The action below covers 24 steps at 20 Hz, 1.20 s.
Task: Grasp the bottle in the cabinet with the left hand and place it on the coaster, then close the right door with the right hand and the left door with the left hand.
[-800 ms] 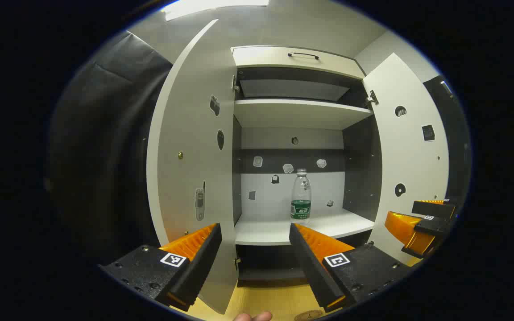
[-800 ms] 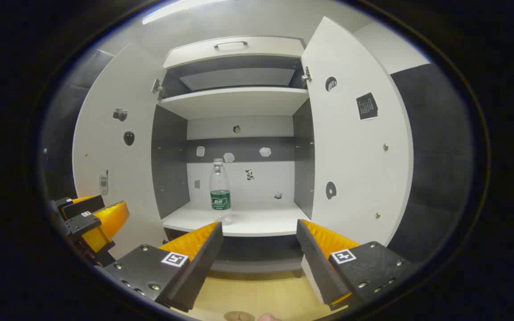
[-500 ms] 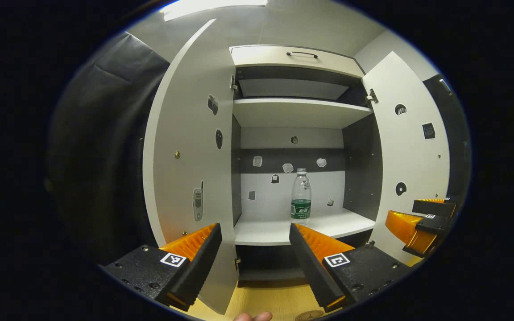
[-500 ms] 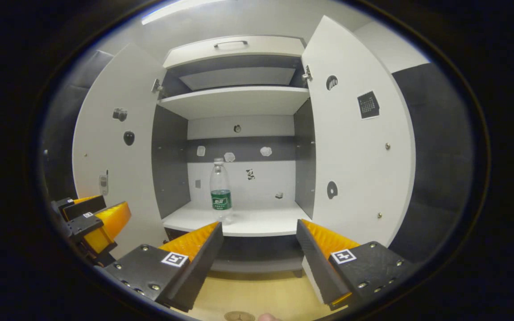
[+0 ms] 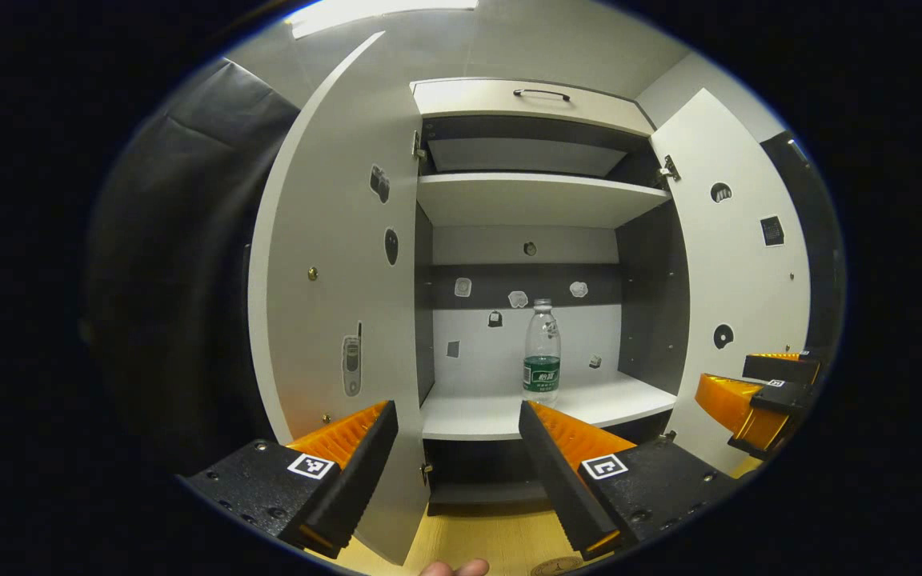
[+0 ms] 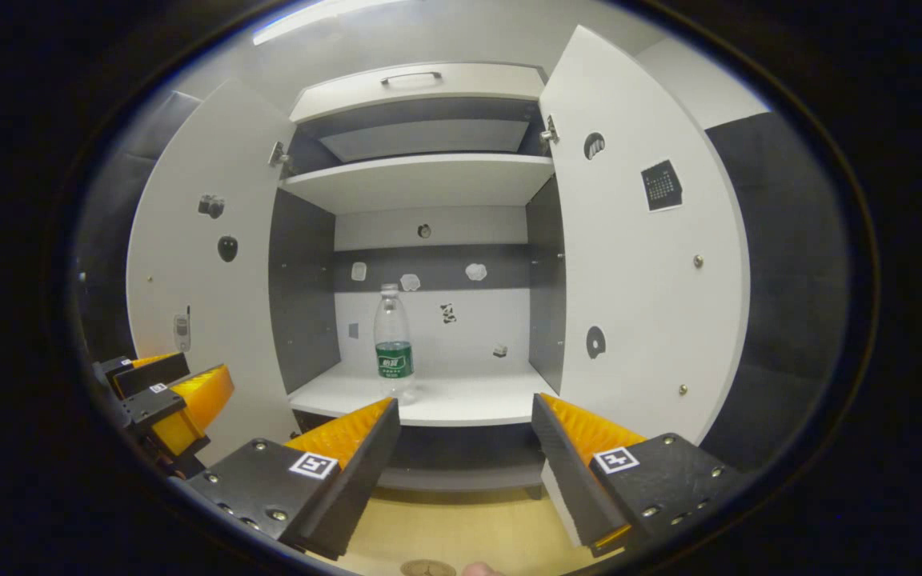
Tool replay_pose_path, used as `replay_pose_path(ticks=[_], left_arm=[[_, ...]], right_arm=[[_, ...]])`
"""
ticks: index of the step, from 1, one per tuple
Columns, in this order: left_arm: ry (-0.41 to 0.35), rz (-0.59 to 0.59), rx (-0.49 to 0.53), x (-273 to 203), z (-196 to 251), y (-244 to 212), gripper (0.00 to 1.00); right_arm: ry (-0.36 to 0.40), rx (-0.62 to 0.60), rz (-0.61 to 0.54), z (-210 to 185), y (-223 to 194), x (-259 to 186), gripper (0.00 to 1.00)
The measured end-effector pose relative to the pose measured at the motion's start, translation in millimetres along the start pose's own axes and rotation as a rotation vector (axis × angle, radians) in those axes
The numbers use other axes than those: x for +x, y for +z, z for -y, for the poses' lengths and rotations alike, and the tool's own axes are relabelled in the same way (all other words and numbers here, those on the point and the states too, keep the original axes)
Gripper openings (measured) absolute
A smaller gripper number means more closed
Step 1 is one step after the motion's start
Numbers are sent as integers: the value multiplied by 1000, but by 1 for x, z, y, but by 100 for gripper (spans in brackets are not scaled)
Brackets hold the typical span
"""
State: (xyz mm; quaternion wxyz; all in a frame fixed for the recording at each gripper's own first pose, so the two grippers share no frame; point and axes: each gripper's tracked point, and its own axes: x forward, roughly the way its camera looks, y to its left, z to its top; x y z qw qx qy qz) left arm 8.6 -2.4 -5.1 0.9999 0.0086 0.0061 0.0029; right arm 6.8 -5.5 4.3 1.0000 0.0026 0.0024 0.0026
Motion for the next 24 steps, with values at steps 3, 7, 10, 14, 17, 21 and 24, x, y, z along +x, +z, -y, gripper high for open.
replay_pose_path(ticks=[3,7,10,14,17,21,24], left_arm=[[-5,-10,5,7,5,-4,96],[-23,-14,11,25,15,-8,96],[-46,-15,15,44,31,-11,96],[-83,-8,9,80,55,-10,96],[-106,1,13,109,72,-6,96],[-138,-10,2,151,95,-10,96],[-149,-19,13,181,107,-14,96]], right_arm=[[2,4,-4,1,-1,2,100],[-6,-7,-15,5,-2,6,100],[-15,-10,-22,12,-1,9,100],[-33,-18,-31,22,-1,12,100],[-48,-33,-43,30,-2,15,100],[-70,-39,-59,42,-3,17,100],[-95,-46,-68,52,-2,18,100]])
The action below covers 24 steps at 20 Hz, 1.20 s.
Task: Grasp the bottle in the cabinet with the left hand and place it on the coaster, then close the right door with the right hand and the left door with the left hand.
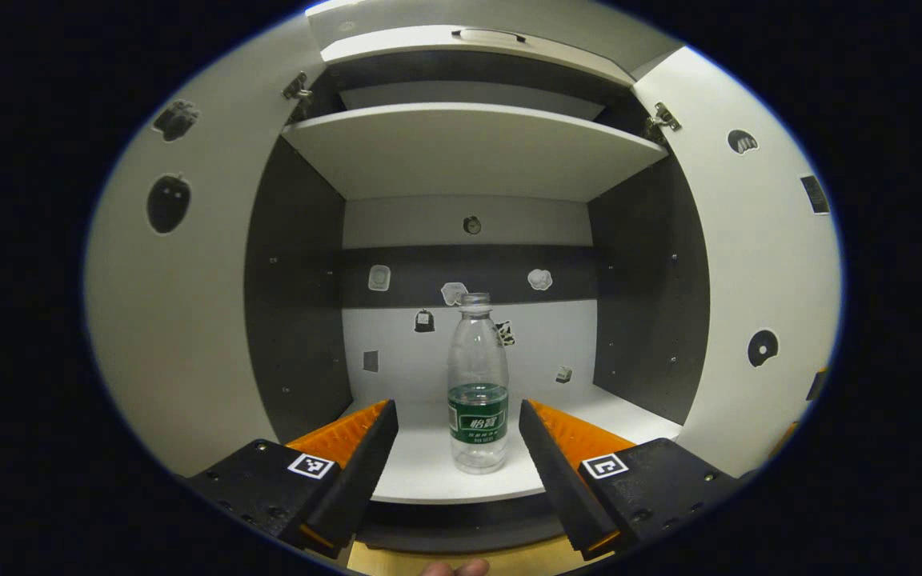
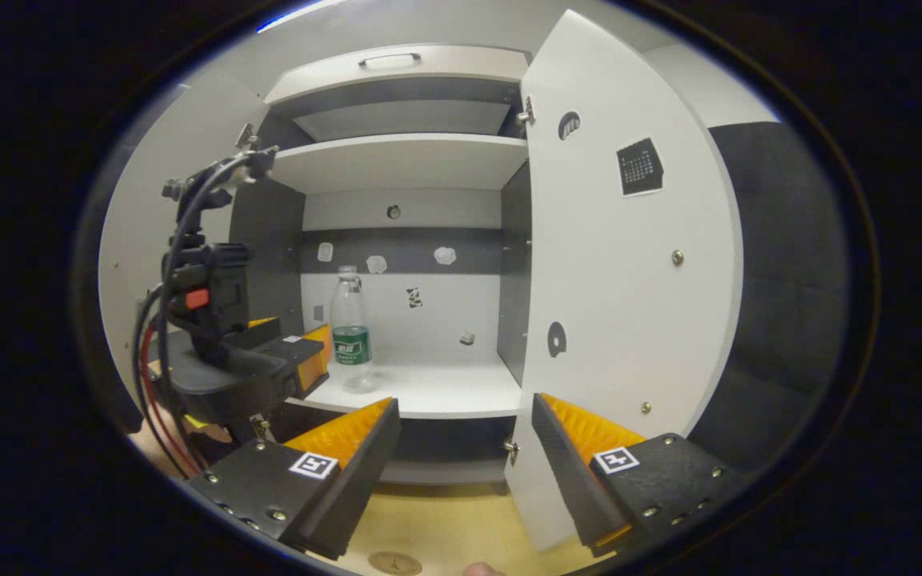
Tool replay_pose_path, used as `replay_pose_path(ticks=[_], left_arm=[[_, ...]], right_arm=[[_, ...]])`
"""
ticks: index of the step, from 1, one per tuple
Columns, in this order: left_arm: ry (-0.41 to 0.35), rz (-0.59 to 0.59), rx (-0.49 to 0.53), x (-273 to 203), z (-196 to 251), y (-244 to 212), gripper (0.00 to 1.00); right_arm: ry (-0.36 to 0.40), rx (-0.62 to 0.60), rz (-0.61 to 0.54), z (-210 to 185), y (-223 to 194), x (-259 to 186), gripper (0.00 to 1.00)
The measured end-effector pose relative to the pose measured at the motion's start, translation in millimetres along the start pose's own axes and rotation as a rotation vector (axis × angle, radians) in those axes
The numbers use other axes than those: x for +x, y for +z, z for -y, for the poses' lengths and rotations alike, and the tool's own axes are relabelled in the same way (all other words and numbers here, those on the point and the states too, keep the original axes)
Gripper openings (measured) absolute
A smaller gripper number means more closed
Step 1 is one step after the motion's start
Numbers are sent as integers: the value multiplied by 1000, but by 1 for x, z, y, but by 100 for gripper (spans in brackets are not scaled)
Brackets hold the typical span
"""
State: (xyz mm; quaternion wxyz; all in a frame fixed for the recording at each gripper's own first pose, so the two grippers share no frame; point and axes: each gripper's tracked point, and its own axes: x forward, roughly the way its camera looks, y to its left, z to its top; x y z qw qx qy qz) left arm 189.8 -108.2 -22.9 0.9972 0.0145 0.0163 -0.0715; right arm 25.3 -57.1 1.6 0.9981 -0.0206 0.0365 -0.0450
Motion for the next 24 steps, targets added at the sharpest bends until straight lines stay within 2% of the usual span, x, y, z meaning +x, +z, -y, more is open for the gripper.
replay_pose_path(ticks=[8,11,12,14,17,18,19,24], left_arm=[[-12,-26,-7,65,12,-10,97],[2,-39,1,82,11,-16,98],[4,-40,1,87,12,-19,97],[8,-58,-9,96,13,-26,97],[11,-71,-14,102,12,-29,97],[15,-61,-17,101,10,-26,94],[14,-58,-17,98,10,-24,82],[18,-22,-32,73,9,-3,81]], right_arm=[[-48,-19,-24,20,-4,2,100],[-51,-26,-31,22,-6,3,97],[-53,-30,-33,23,-6,3,100],[-56,-34,-41,25,-8,3,97],[-54,-36,-53,27,-11,2,100],[-50,-38,-50,27,-11,1,100],[-52,-40,-47,28,-11,1,100],[-33,-36,-41,24,-10,-5,100]])
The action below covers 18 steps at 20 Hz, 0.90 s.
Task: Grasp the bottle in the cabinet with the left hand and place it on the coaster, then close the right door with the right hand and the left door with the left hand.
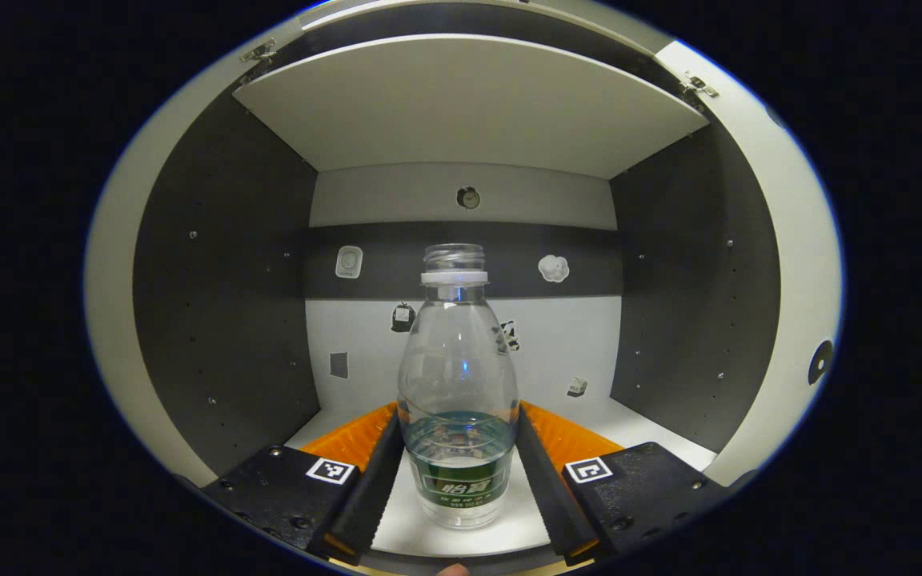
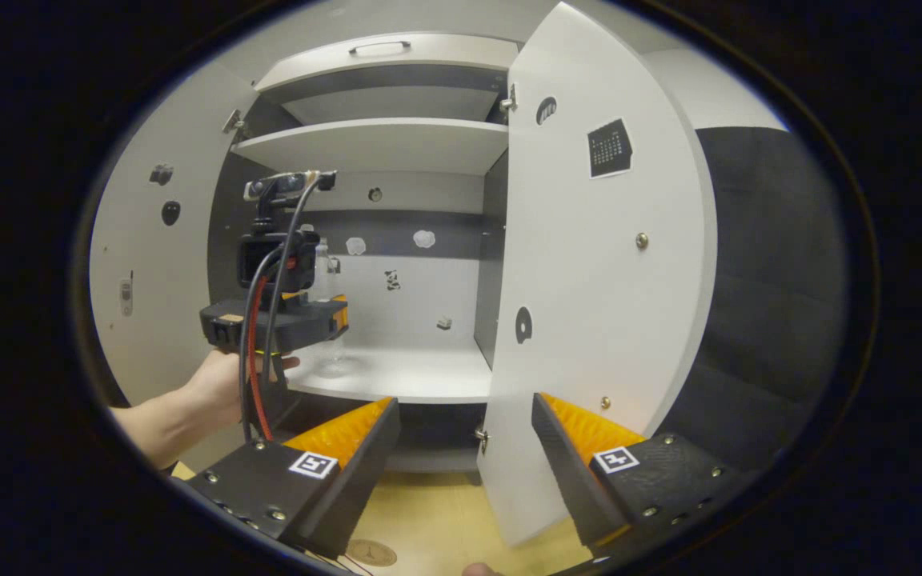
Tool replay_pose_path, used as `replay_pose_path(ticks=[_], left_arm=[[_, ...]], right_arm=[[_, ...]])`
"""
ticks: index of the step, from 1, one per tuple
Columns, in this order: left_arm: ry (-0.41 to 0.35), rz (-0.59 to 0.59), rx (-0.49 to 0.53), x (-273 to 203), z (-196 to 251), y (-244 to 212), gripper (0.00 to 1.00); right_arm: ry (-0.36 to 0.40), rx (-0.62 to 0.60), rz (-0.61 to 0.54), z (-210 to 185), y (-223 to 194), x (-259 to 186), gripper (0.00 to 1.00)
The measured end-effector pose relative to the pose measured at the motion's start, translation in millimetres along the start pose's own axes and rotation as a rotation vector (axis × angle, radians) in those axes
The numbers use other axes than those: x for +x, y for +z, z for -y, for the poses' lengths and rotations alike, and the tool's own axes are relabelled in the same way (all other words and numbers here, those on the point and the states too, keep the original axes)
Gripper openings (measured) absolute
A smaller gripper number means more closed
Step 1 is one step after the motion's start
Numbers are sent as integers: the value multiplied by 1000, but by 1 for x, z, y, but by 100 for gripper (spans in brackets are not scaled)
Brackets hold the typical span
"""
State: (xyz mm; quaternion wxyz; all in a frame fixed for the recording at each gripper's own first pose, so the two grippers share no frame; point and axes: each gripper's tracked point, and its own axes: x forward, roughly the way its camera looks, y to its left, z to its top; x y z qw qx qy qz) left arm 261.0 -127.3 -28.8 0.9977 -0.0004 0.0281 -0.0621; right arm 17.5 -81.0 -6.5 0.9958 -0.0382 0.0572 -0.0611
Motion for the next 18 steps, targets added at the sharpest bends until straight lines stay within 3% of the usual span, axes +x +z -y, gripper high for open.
replay_pose_path(ticks=[4,9,18], left_arm=[[0,42,-7,-43,1,16,81],[2,55,37,-108,9,4,81],[-20,-15,53,-208,45,-85,80]], right_arm=[[20,4,2,-1,-4,-9,100],[36,21,-15,6,-17,-22,100],[31,28,-81,31,-48,-49,100]])
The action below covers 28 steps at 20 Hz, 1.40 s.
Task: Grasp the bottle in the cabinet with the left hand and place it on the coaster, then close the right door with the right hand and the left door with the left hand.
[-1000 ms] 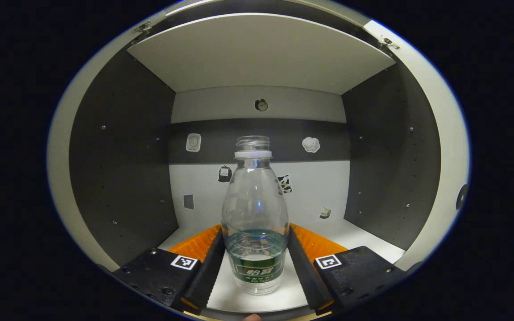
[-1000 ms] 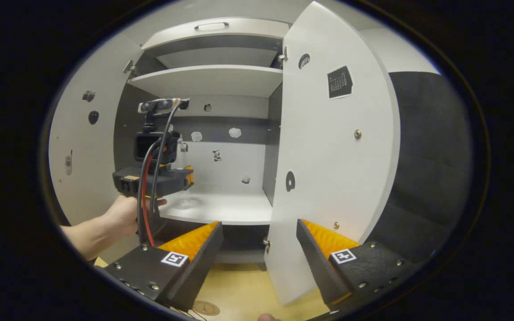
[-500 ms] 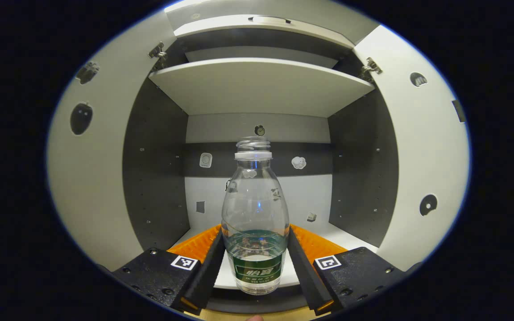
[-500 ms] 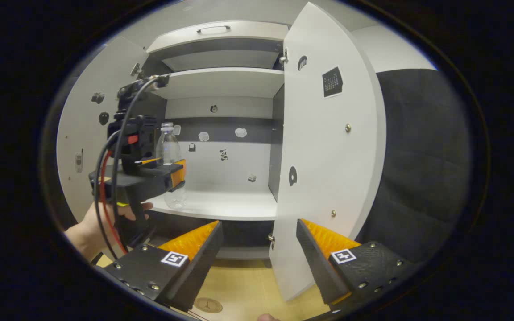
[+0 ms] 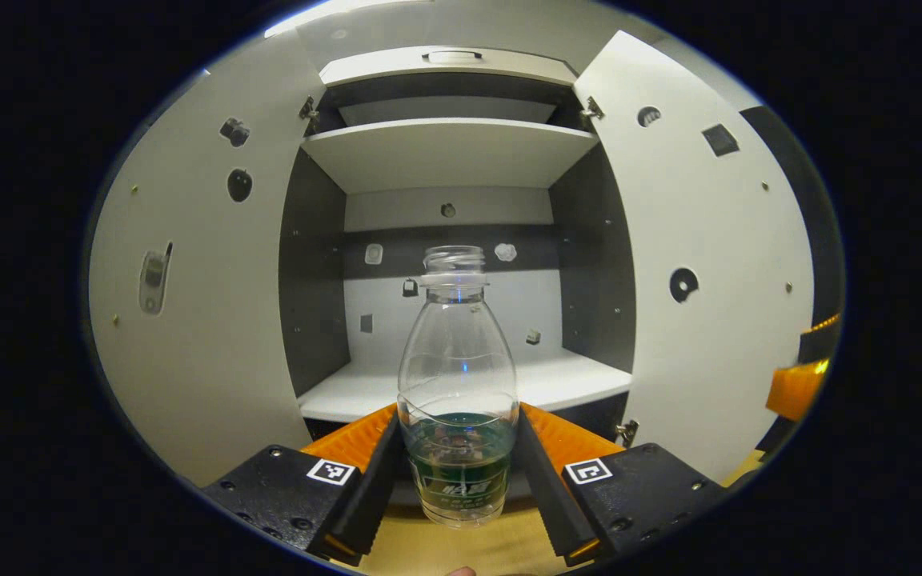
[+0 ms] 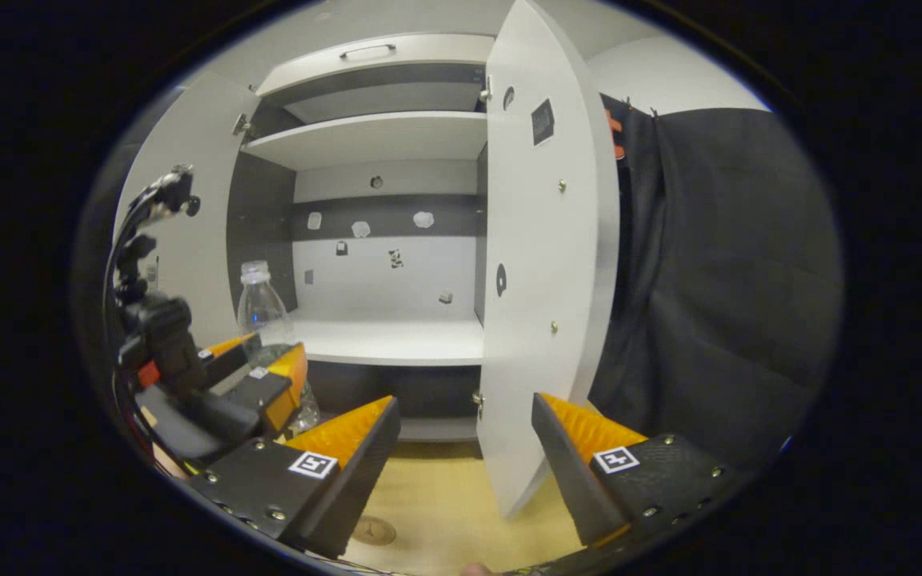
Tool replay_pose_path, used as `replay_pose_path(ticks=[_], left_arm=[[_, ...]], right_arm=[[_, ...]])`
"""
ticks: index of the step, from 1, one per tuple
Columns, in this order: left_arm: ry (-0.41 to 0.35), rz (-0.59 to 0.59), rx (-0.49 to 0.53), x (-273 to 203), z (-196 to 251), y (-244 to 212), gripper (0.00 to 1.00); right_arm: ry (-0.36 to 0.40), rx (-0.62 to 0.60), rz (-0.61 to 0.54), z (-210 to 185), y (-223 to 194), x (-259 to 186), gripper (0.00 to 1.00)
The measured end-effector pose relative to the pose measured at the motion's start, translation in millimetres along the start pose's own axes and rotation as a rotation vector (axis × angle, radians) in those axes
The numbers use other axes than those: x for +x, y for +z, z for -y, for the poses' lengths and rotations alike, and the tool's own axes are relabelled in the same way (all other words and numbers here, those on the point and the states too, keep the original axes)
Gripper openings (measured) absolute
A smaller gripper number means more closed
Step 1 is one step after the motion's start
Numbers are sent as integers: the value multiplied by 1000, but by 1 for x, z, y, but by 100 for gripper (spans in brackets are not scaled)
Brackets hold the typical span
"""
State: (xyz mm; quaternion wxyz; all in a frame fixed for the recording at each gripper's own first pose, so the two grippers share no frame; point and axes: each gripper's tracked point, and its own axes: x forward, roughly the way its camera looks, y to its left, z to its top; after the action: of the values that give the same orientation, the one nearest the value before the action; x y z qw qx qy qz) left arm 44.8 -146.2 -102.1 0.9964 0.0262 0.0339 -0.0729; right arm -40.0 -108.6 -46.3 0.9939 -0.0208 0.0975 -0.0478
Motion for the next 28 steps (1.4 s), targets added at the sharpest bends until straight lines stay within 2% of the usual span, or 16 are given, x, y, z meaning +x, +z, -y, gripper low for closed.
replay_pose_path(ticks=[12,18,21,22,28], left_arm=[[-40,-189,8,-49,41,-152,81],[-52,-216,-1,-58,57,-198,82],[-49,-246,-1,-62,60,-222,81],[-54,-248,-4,-61,61,-226,82],[-37,-302,-21,-65,60,-252,81]], right_arm=[[-48,-24,-150,39,-65,-19,100],[-63,-46,-223,52,-94,-26,98],[-68,-58,-248,58,-103,-27,100],[-70,-58,-253,59,-105,-28,98],[-55,-64,-282,60,-116,-32,100]])
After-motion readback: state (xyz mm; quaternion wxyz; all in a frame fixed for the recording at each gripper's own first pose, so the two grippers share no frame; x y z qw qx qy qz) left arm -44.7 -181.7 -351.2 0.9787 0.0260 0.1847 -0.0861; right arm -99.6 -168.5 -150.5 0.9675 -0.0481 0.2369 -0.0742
